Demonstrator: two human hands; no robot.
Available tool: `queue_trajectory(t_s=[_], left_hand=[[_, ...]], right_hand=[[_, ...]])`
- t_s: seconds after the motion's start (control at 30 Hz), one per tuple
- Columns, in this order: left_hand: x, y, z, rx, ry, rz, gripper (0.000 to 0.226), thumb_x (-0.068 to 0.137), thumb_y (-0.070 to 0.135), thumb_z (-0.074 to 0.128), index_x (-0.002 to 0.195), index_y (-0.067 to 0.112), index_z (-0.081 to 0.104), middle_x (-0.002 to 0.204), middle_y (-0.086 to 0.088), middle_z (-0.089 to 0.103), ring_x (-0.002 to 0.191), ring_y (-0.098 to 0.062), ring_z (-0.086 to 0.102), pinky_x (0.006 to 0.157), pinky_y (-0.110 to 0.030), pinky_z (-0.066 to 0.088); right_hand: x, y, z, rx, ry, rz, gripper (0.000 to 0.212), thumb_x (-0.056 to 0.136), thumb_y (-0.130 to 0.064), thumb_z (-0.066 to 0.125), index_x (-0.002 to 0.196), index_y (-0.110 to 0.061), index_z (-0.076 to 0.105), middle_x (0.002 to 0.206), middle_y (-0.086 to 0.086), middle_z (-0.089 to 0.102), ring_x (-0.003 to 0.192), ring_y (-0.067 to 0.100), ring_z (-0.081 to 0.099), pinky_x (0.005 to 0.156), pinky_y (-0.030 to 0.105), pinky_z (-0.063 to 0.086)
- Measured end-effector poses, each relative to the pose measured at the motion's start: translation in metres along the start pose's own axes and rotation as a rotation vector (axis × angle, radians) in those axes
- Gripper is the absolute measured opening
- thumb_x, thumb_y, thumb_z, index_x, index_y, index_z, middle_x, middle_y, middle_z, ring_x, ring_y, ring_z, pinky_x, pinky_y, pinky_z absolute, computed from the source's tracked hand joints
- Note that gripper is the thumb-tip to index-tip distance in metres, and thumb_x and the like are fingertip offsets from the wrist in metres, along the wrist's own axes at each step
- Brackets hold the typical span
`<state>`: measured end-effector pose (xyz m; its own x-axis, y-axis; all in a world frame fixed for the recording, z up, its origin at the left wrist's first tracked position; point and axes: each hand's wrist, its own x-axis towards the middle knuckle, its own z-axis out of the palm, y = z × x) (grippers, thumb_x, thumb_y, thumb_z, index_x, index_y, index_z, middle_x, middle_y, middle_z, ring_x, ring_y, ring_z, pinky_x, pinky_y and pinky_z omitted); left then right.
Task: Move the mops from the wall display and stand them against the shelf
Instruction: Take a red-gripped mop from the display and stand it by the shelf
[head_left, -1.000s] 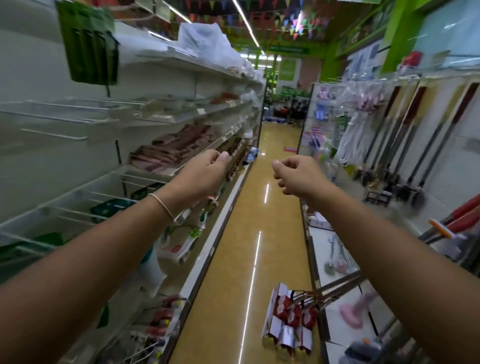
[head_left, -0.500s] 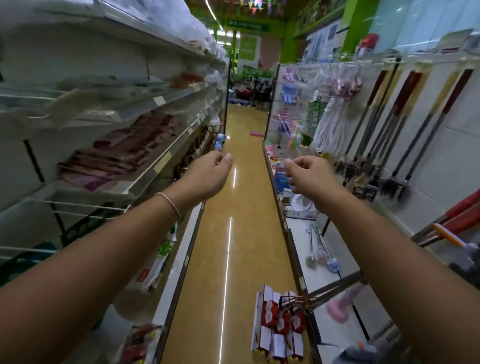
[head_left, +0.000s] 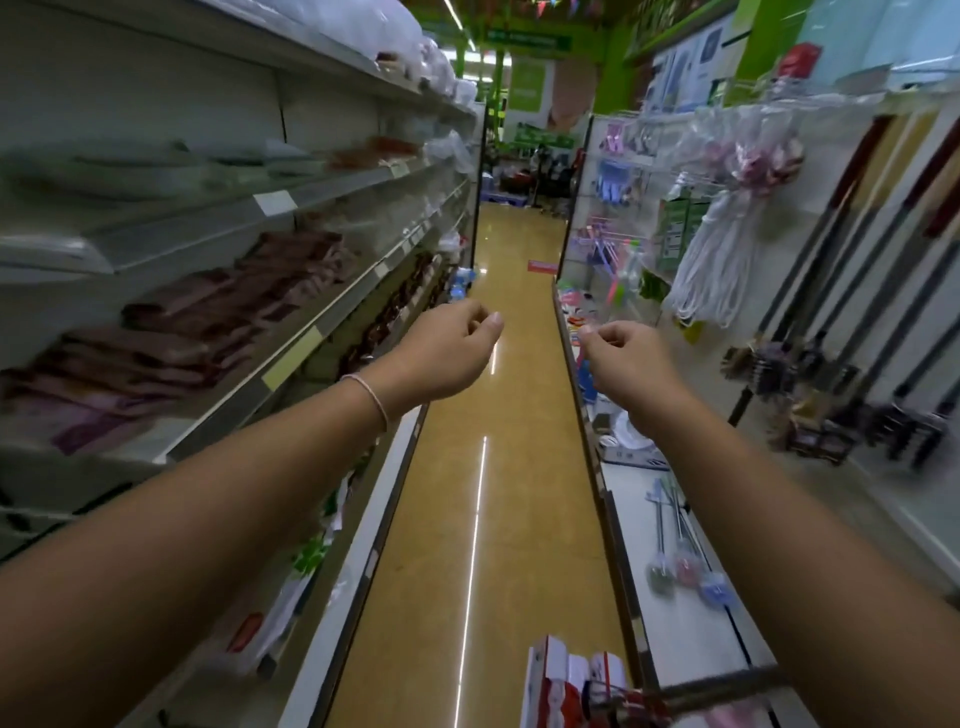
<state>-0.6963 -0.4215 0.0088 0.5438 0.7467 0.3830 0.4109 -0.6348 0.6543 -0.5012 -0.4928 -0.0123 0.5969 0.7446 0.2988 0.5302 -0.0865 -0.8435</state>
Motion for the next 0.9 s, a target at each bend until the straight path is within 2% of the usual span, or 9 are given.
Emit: queue_trajectory(t_s=[0.13,0.27,0.47,0.53,0.6,0.73,0.8,0.9], left_hand=[[0.068,-0.005,0.021,0.039,-0.003,-0.001,0.037,0.099,0.040,0.040,0.120,0.015,0.059,0.106,-0.001,0.064,0.094,-0.014,0.058,0.072,-0.027,0.047],[0.124,-0.007,0.055,0.038,-0.048,-0.017,0.039,0.099,0.039,0.042,0.124,0.014,0.057,0.111,-0.003,0.064,0.100,-0.018,0.059,0.085,-0.036,0.051],[0.185,-0.004,0.116,0.020,-0.125,0.009,0.036,0.099,0.040,0.042,0.123,0.017,0.056,0.111,-0.003,0.062,0.101,-0.019,0.059,0.088,-0.038,0.051],[0.204,-0.005,0.139,0.007,-0.149,0.040,0.032,0.098,0.039,0.043,0.118,0.018,0.058,0.106,-0.002,0.063,0.096,-0.017,0.059,0.081,-0.035,0.052],[0.225,-0.008,0.161,-0.012,-0.171,0.075,0.029,0.098,0.038,0.044,0.116,0.019,0.059,0.102,0.001,0.062,0.091,-0.014,0.058,0.071,-0.026,0.047],[0.269,-0.017,0.207,-0.047,-0.258,0.128,0.028,0.098,0.033,0.045,0.118,0.019,0.058,0.100,0.004,0.058,0.089,-0.014,0.056,0.064,-0.021,0.042],[0.291,-0.020,0.227,-0.050,-0.306,0.181,0.026,0.098,0.031,0.046,0.116,0.017,0.059,0.100,0.002,0.059,0.088,-0.015,0.057,0.064,-0.019,0.044],[0.330,-0.023,0.258,-0.048,-0.362,0.271,0.026,0.096,0.025,0.048,0.111,0.010,0.062,0.104,-0.007,0.065,0.094,-0.025,0.061,0.075,-0.030,0.047]], right_hand=[[0.066,0.023,-0.004,-0.018,-0.004,-0.006,0.038,0.092,-0.039,0.056,0.072,-0.008,0.067,0.070,0.010,0.066,0.063,0.020,0.057,0.065,0.038,0.048],[0.121,0.051,-0.013,-0.033,0.022,0.006,0.033,0.092,-0.038,0.059,0.072,-0.013,0.068,0.066,0.001,0.064,0.065,0.017,0.056,0.068,0.038,0.048],[0.164,0.098,-0.037,-0.049,0.063,0.086,0.029,0.094,-0.037,0.058,0.073,-0.019,0.067,0.068,-0.004,0.065,0.066,0.016,0.060,0.064,0.035,0.051],[0.175,0.113,-0.047,-0.060,0.109,0.113,0.028,0.093,-0.035,0.059,0.072,-0.019,0.067,0.066,-0.005,0.065,0.064,0.014,0.059,0.063,0.033,0.049],[0.186,0.129,-0.058,-0.087,0.144,0.145,0.026,0.094,-0.036,0.059,0.074,-0.022,0.066,0.070,-0.005,0.066,0.069,0.016,0.061,0.071,0.036,0.052],[0.208,0.158,-0.081,-0.133,0.227,0.227,0.026,0.094,-0.037,0.059,0.079,-0.018,0.067,0.071,-0.004,0.063,0.075,0.021,0.062,0.082,0.047,0.057],[0.219,0.169,-0.089,-0.154,0.279,0.259,0.027,0.094,-0.035,0.059,0.082,-0.014,0.069,0.071,-0.004,0.063,0.078,0.022,0.063,0.084,0.048,0.057],[0.235,0.186,-0.099,-0.166,0.361,0.329,0.031,0.094,-0.037,0.058,0.081,-0.011,0.068,0.066,-0.002,0.059,0.070,0.021,0.058,0.070,0.038,0.052]])
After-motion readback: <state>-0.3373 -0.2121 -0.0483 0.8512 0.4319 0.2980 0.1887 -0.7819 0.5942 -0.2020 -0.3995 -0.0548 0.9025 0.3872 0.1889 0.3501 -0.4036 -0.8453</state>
